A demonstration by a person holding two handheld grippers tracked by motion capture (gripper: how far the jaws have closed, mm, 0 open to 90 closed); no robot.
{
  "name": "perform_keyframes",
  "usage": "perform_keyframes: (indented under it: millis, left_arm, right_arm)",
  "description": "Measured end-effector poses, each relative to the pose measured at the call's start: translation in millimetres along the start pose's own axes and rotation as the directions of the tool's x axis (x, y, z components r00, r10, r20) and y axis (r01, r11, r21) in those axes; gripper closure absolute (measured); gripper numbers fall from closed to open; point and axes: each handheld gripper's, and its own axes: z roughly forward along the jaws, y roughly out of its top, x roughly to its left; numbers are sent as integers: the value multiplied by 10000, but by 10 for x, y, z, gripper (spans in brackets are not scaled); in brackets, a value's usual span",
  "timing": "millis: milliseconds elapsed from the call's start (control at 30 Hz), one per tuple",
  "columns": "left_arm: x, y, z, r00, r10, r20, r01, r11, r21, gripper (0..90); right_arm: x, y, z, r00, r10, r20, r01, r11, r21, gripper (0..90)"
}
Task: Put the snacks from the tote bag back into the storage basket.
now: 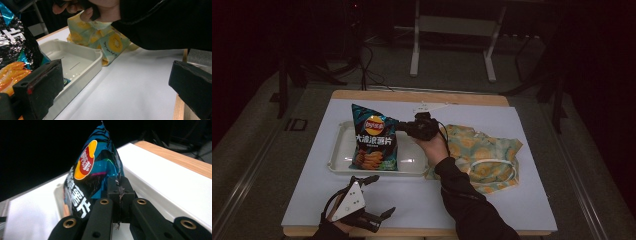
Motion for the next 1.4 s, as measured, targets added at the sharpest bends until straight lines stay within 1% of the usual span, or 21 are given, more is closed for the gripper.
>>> perform_keyframes:
  millis: [167,267,300,333,367,400,433,533,600,633,667,800,867,900,933,1067,1233,1300,1333,1367,1400]
  left_arm:
    - [0,4,-7,10000,-40,41,40,10000,-36,3]
    - [-2,5,-9,10000,-64,64,65,10000,-74,3]
    - [-2,5,-9,10000,-64,64,65,9999,-79,3]
    - [-1,5,-10,9999,-71,75,71,9999,-87,3]
    - [-1,5,-10,9999,-71,75,71,9999,-87,3]
    - [0,6,-13,9999,-85,71,86,9999,-121,3]
    - [2,6,-14,9999,-86,78,87,9999,-115,3]
    - [3,6,-12,9999,-73,93,74,9999,-104,3]
    - [-2,6,-10,9999,-80,84,81,9999,-105,3]
    - [-2,6,-10,9999,-80,84,81,9999,-105,3]
    - [-2,6,-9,9999,-72,75,73,9999,-83,3]
    - [2,5,-5,10000,-79,58,79,10000,-37,2]
    - [1,5,-3,10000,-77,62,78,10000,-27,3]
    - [1,5,-3,10000,-77,62,78,10000,-27,3]
    - [1,4,1,10000,-71,52,71,10000,-15,3]
    - [4,4,3,10000,-82,43,83,10000,-18,3]
    - [7,3,6,10000,-80,36,80,10000,6,3]
    - [7,3,10,9999,-123,48,123,9999,-8,3]
    - [7,3,10,9999,-123,48,123,9999,-8,3]
    - [5,1,11,9999,-115,49,115,9999,25,3]
    - [5,1,11,9999,-115,49,115,9999,25,3]
  right_arm:
    - [-114,9,114,9966,415,715,-444,9983,390,885]
    - [-173,23,171,9917,667,1099,-722,9963,467,823]
    - [-195,27,182,9905,770,1139,-823,9957,425,787]
    - [-208,31,187,9877,839,1321,-897,9952,388,773]
    - [-208,31,187,9877,839,1321,-897,9952,388,773]
    - [-217,36,186,9852,865,1481,-932,9949,392,763]
    - [-227,57,163,9811,818,1755,-891,9954,339,682]
    - [-223,102,83,9761,717,2050,-752,9971,89,623]
    - [-210,135,15,9768,758,2003,-755,9971,-92,578]
    - [-210,135,15,9768,758,2003,-755,9971,-92,578]
    - [-171,171,-59,9766,494,2094,-509,9987,18,534]
    - [-125,195,-164,9797,337,1979,-375,9992,159,454]
    - [-98,203,-207,9825,234,1850,-320,9985,437,404]
    - [-98,203,-207,9825,234,1850,-320,9985,437,404]
    - [-68,204,-261,9845,63,1755,-185,9975,682,364]
    - [-58,179,-358,9872,-75,1593,-77,9955,944,278]
    - [-81,118,-511,9878,-176,1548,31,9956,935,139]
    - [-92,90,-588,9854,-140,1694,2,9967,812,135]
    - [-92,90,-588,9854,-140,1694,2,9967,812,135]
    - [-114,62,-685,9857,-118,1679,-6,9973,740,134]
    - [-114,62,-685,9857,-118,1679,-6,9973,740,134]
